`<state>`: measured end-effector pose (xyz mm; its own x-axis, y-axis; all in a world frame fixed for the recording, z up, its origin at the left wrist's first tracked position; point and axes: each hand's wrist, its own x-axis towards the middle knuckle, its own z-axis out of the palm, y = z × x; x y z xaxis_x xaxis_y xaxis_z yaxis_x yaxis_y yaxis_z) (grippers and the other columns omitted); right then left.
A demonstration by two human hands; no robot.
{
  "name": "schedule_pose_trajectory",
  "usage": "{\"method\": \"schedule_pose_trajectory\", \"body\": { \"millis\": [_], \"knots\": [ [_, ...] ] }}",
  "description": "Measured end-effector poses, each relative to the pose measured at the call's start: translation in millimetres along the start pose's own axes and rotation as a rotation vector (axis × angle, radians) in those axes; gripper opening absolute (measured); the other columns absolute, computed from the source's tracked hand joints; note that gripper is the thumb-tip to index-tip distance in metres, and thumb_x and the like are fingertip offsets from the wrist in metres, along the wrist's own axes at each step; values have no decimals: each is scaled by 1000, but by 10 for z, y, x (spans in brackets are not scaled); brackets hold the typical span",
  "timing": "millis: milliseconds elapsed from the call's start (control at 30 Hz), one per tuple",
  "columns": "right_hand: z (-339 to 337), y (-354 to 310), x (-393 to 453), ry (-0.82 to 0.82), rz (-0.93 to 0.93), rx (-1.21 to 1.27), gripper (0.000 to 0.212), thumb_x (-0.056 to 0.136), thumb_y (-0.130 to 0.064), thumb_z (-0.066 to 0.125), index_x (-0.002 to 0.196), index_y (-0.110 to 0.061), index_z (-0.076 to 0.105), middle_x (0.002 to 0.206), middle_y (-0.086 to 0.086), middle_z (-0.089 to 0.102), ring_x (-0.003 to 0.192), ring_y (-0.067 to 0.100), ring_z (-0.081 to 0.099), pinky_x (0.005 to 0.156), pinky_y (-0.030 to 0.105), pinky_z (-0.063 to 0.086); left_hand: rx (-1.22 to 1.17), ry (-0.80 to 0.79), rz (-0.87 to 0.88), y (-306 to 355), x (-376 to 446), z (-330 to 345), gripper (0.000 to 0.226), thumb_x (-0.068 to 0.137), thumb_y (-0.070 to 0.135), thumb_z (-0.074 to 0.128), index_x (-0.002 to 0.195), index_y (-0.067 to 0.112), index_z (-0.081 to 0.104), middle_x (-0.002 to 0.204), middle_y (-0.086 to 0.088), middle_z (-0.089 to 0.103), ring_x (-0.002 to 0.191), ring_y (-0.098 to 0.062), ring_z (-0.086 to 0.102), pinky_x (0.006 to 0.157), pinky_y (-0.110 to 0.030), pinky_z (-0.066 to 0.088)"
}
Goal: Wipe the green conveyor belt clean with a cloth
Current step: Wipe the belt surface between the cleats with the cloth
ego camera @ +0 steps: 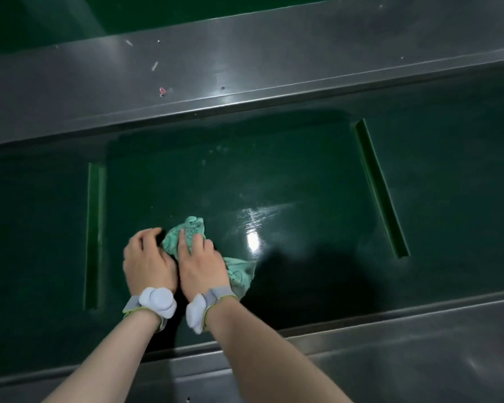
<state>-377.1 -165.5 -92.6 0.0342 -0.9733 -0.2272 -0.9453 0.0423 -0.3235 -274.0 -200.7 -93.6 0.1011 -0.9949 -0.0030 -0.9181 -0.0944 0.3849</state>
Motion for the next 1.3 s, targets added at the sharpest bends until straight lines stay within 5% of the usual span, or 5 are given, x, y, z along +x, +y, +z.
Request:
{"method": "schedule_pose_trajectory", "body": {
  "millis": [267, 467, 633, 967, 1300],
  "knots": [
    [-370, 1361, -114, 102, 297, -96, 67, 95, -19, 52, 158, -14, 30, 119, 19, 52, 90, 36, 55, 64, 40, 50, 132, -138, 167, -7, -126, 102, 45, 92, 4, 55, 137, 5, 57, 141, -25, 52, 125, -48, 50, 95, -57, 49],
    [-789, 2688, -586, 170, 627, -117, 61, 107, -43, 35, 162, -20, 19, 134, 23, 40, 112, 41, 49, 79, 46, 50, 55, -136, 192, 202, -291, 118, 43, 94, 6, 52, 137, 7, 56, 143, -19, 51, 129, -42, 48, 99, -54, 47],
    [-616, 2441, -518, 258, 711, -80, 58, 109, -39, 34, 161, -14, 24, 140, 26, 40, 117, 42, 49, 85, 47, 50, 27, -102, 170, -67, -450, 47, 40, 94, 4, 50, 133, 9, 59, 139, -16, 53, 125, -40, 51, 96, -53, 48],
    [39, 508, -646, 79, 81, 24, 59, 98, -25, 59, 152, -8, 42, 109, 16, 53, 83, 30, 54, 58, 38, 51, 40, -73, 159, -65, -545, 63, 40, 90, 0, 50, 126, 11, 62, 134, -14, 56, 117, -40, 53, 92, -51, 48],
    [-618, 2675, -1162, 150, 566, -122, 63, 105, -33, 45, 161, -18, 20, 125, 20, 43, 101, 38, 51, 72, 45, 52, 71, -45, 216, 85, -586, 113, 38, 90, 0, 53, 125, 9, 62, 133, -15, 56, 120, -40, 53, 94, -54, 46]
  ]
}}
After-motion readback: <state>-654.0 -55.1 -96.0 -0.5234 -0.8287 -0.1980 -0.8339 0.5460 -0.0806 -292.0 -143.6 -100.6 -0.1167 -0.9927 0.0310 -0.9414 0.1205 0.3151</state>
